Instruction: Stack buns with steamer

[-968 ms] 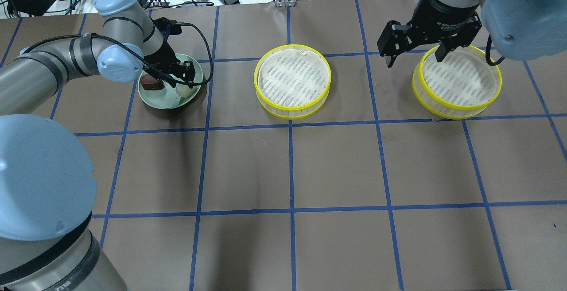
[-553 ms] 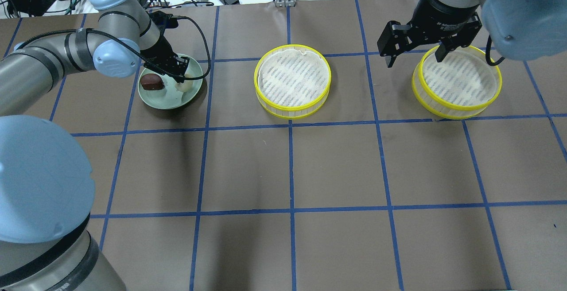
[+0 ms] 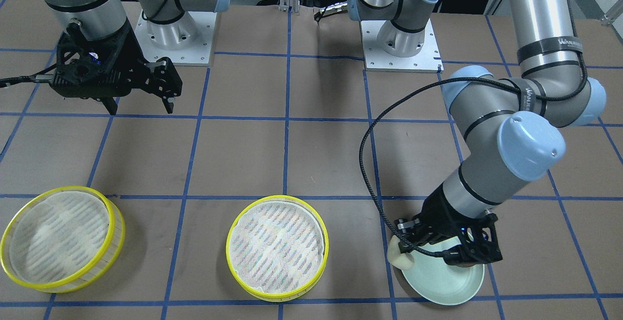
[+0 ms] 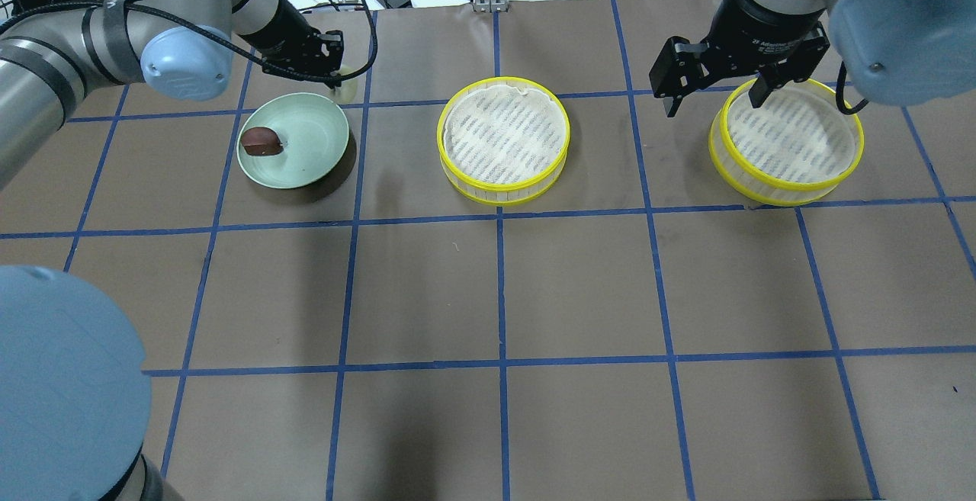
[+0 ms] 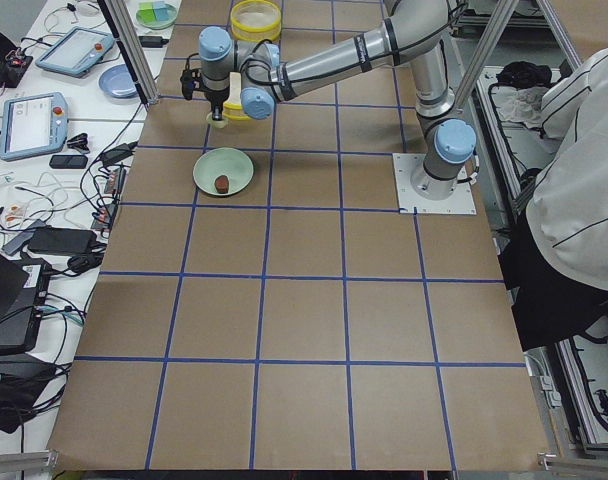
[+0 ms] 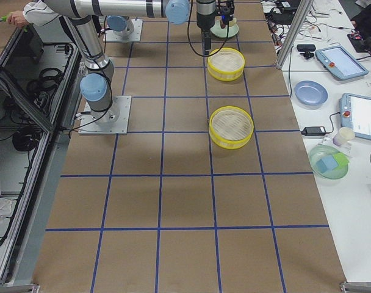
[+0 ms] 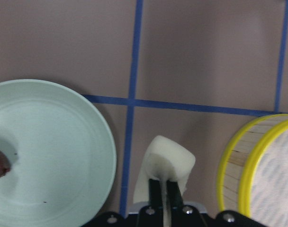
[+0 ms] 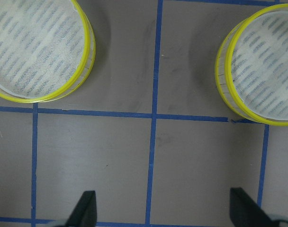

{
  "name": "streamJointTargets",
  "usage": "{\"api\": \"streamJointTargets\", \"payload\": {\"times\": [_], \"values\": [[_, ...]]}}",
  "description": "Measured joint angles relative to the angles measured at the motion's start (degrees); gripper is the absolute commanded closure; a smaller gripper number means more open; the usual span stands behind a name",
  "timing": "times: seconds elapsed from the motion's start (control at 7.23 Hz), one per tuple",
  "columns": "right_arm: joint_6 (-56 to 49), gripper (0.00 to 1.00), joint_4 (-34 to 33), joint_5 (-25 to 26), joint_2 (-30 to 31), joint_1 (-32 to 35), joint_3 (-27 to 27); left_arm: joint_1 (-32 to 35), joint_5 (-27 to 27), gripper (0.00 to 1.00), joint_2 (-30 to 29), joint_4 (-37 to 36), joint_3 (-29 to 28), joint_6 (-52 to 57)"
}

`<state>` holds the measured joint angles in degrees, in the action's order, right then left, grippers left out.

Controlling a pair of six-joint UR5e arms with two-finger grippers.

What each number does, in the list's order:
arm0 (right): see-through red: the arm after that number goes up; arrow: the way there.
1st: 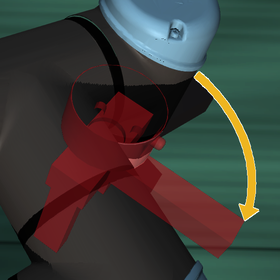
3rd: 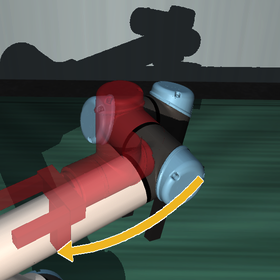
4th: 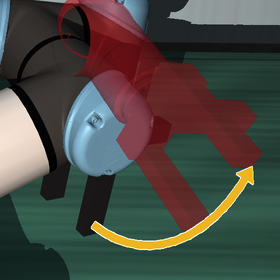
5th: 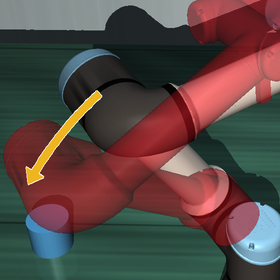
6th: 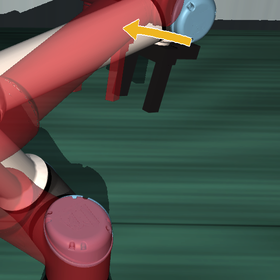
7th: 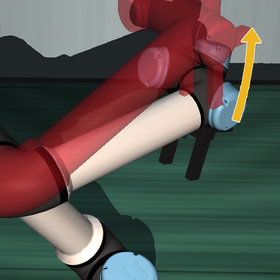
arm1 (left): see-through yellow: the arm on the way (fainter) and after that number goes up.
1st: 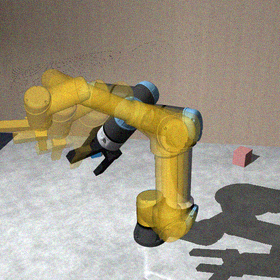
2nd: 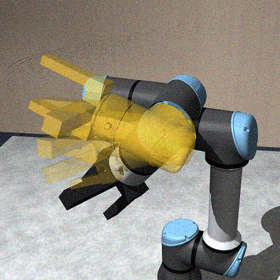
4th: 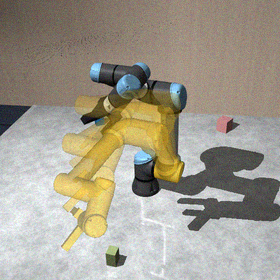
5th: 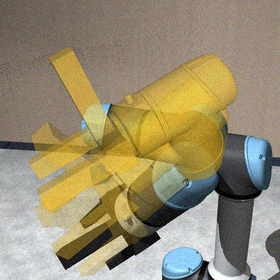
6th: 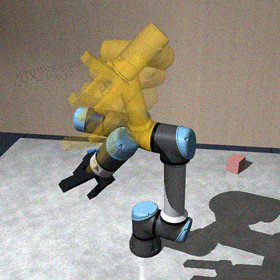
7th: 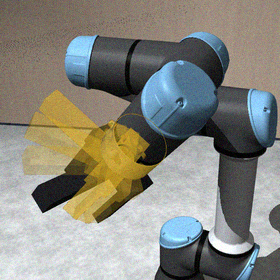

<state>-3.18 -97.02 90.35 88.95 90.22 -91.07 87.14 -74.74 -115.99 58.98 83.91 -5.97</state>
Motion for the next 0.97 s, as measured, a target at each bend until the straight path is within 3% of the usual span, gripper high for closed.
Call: {"api": "streamJointTargets", "payload": {"times": [0.55, 0.69, 0.83, 0.97], "values": [[-2.8, 0.00, -0.3, 0.0, -0.1, -1.3, 0.0, 9.5, 10.6, 0.97, -3.0, -7.7, 1.1, -21.2], [-5.9, 0.00, -0.6, 0.0, -0.2, -3.2, 0.0, 10.0, 11.1, 0.71, -4.5, -8.2, 2.2, -22.1], [-10.6, 0.00, -0.9, -0.1, -0.9, -6.6, 0.0, 10.2, 11.1, 0.01, -5.6, -8.5, 3.1, -22.4], [-17.0, 0.00, -1.4, -0.3, -2.4, -11.3, 0.0, 10.2, 10.9, 0.00, -6.3, -8.5, 3.6, -23.2]]}}
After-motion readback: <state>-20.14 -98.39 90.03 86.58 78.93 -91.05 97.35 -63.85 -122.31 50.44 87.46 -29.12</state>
